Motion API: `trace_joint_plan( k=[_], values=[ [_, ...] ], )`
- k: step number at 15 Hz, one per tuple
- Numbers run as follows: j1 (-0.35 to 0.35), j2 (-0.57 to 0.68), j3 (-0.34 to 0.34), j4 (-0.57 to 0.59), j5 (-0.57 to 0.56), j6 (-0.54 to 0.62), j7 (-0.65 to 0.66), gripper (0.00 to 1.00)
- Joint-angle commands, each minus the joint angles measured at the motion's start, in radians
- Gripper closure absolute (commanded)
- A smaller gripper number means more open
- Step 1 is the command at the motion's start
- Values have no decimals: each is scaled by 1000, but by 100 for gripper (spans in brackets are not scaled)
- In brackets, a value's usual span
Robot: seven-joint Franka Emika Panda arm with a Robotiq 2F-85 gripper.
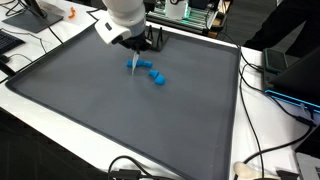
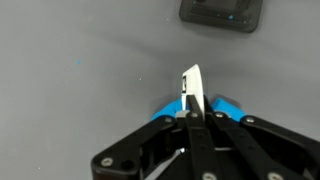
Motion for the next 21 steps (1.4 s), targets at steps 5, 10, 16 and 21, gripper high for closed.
trace_joint_plan(
  k=[5, 10, 16, 21],
  values=[
    [-10, 17, -2, -47, -10, 34, -4, 99],
    [-24, 3, -2, -72, 4, 13, -12, 99],
    [-30, -11, -3, -82, 2, 2, -15, 99],
    [-32, -21, -2, -90, 0, -19, -27, 99]
  ],
)
